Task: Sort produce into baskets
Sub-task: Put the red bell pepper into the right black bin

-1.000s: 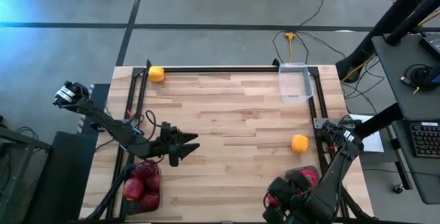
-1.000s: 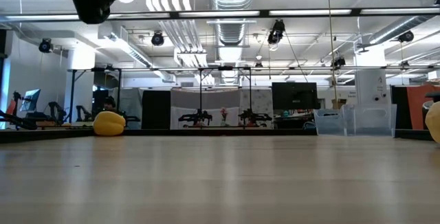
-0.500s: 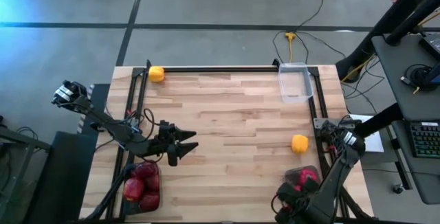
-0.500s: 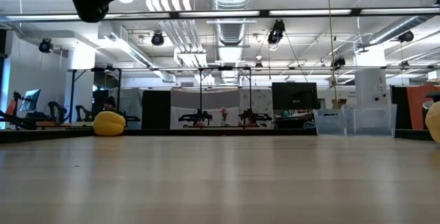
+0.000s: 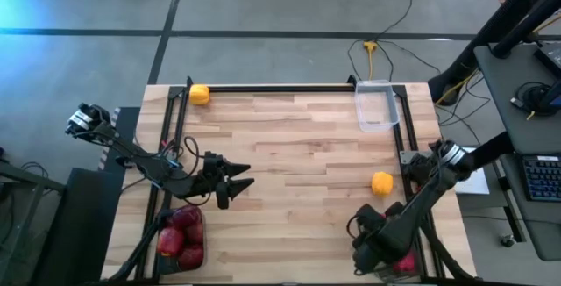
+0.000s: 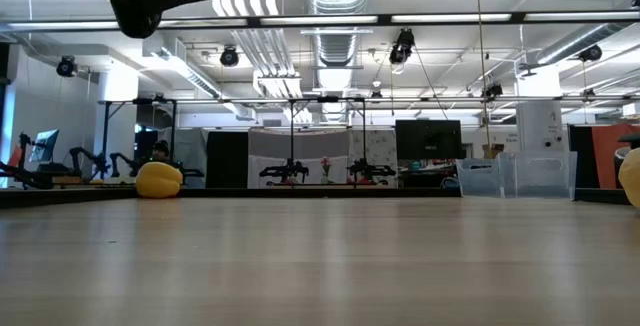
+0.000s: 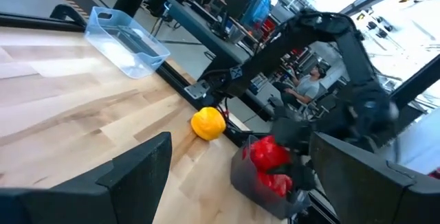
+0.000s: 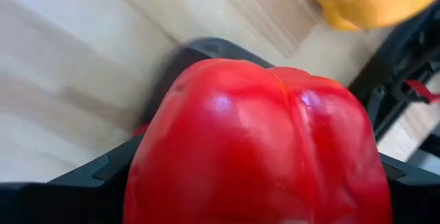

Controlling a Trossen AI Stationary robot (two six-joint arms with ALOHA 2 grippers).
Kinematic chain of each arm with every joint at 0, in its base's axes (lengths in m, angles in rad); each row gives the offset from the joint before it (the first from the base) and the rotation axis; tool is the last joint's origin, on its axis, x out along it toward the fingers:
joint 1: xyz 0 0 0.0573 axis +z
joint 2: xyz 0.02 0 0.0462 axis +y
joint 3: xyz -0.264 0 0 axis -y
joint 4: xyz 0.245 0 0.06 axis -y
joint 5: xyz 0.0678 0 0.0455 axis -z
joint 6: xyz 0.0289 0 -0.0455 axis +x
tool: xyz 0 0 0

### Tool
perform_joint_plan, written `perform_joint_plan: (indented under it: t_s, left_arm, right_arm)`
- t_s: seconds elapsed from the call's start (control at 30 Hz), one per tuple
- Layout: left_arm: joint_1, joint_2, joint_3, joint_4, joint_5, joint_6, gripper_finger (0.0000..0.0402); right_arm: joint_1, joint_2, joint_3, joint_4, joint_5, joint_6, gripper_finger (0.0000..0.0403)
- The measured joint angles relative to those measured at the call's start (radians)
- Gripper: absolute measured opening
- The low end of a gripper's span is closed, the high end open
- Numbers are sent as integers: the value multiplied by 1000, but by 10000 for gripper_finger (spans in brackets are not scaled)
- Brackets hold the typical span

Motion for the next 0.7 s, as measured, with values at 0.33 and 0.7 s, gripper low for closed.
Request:
perform_joint_plan:
  t_s: [0.33,0.7]
  left_arm:
    - [-2,0,0,-16,42,17,326]
    - [0,-45,0,-44,55,40,326]
  right_arm:
    - [-25,-80,-175,138,-37,55,353]
    - [-30,-166,-147,126,-95,108,373]
